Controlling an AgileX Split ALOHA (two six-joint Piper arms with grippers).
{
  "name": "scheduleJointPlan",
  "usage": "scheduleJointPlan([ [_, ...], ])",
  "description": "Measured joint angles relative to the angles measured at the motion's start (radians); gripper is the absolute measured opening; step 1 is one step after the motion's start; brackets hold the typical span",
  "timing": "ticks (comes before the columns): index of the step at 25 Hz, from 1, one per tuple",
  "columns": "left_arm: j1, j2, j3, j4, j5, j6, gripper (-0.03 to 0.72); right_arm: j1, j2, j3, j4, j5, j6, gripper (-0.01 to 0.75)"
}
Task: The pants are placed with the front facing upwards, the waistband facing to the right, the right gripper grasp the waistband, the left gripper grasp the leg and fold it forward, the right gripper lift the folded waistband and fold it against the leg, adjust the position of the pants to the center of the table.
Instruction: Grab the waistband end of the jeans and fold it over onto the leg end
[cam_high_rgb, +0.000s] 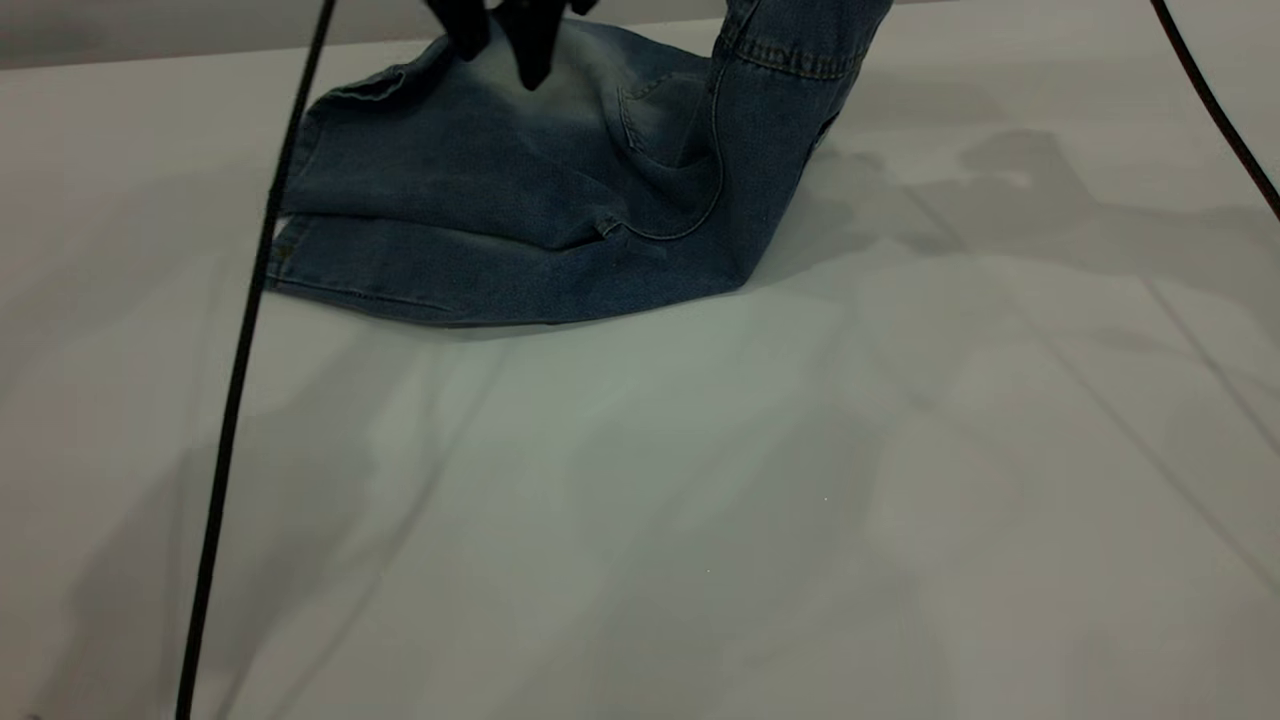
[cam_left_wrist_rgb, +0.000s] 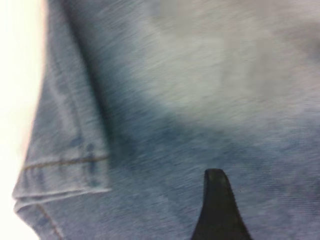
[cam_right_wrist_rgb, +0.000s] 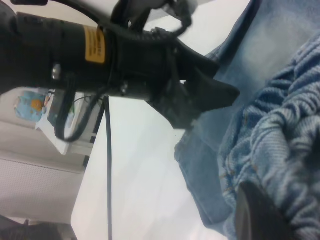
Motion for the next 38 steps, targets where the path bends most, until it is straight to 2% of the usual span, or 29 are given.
scheduleJointPlan([
  [6, 0.026, 0.008, 0.000, -0.070, 0.000, 0.004, 0.428, 0.000, 0.000, 0.000, 0.006, 0.000, 0.000, 0.095],
  [16, 0.025, 0.070, 0.002, -0.063, 0.000, 0.011, 0.428, 0.000, 0.001, -0.001, 0.008, 0.002, 0.000, 0.095],
  [30, 0.025, 0.104, 0.001, -0.065, -0.001, 0.010, 0.428, 0.001, 0.001, -0.113, 0.004, 0.085, 0.080, 0.095],
  [38, 0.025, 0.135, -0.003, -0.065, -0.003, 0.009, 0.428, 0.011, 0.000, -0.120, 0.005, 0.078, 0.094, 0.095],
])
